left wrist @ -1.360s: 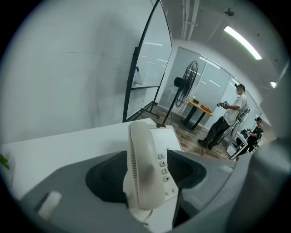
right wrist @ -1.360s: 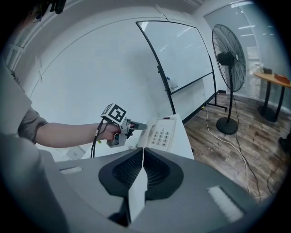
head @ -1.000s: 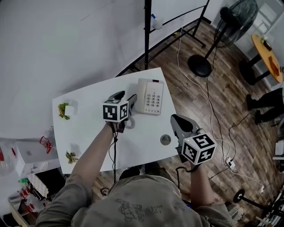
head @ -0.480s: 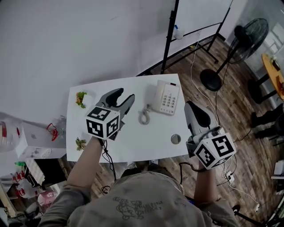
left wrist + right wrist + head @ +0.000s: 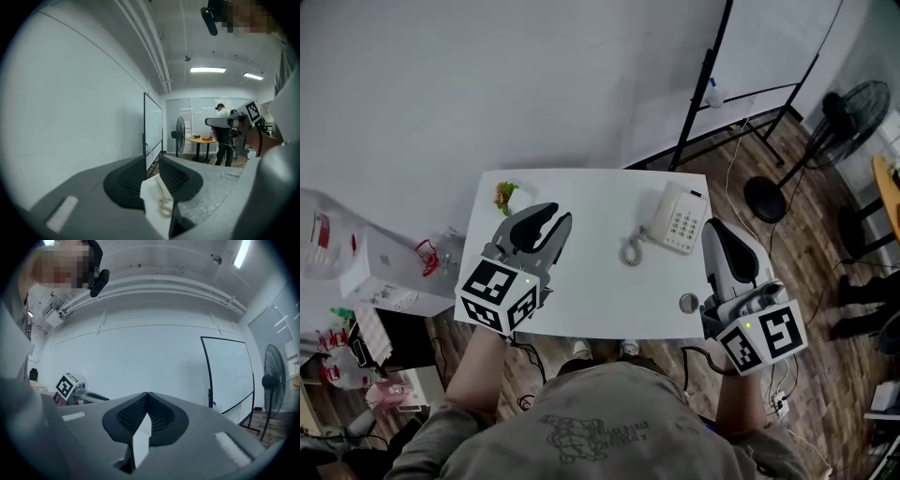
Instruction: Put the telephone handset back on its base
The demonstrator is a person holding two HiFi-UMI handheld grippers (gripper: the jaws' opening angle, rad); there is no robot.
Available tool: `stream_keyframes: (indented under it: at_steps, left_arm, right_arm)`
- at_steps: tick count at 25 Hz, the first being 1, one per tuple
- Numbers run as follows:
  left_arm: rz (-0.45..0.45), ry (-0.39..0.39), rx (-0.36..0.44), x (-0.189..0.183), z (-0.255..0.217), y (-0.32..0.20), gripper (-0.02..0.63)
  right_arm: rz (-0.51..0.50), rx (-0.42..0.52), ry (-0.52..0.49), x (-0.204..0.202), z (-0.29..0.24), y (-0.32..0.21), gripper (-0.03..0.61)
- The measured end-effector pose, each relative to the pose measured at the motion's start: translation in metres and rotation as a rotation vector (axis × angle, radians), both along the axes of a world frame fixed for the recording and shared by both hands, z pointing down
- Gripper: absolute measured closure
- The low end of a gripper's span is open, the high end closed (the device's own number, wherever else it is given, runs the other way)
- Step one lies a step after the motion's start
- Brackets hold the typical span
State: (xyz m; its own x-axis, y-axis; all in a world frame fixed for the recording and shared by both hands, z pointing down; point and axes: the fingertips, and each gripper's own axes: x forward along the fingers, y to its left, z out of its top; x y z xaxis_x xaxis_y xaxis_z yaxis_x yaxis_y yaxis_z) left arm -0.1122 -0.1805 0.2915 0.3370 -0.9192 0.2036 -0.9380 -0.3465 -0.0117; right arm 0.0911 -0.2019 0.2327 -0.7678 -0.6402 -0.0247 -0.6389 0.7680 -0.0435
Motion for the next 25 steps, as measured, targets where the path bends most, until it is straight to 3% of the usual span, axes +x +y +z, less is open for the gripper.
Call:
stream_keyframes:
  at_steps: [7, 16, 21, 25]
  left_arm:
    - [-0.075, -0.018, 0.038, -0.015, -0.013, 0.049, 0.533]
    - [-0.202, -0.026, 0.043, -0.045, -0.002, 0.086, 0.614]
    - [-0.233, 0.021, 0.020, -0.053, 0.007, 0.101, 0.614]
    - [-0.223, 0.016, 0.021, -0.052, 0.006, 0.101, 0.614]
  right_arm:
    - [-0.095, -0.006, 0.057, -0.035, 0.014, 0.030, 0.554]
    - [-0.195, -0.072, 0.089, -0.065, 0.042, 0.060, 0.554]
    - [-0.224, -0.087, 0.101, -0.076, 0.049, 0.069, 0.554]
    - [-0.210, -0.098, 0.098, -0.076, 0.052, 0.069, 0.554]
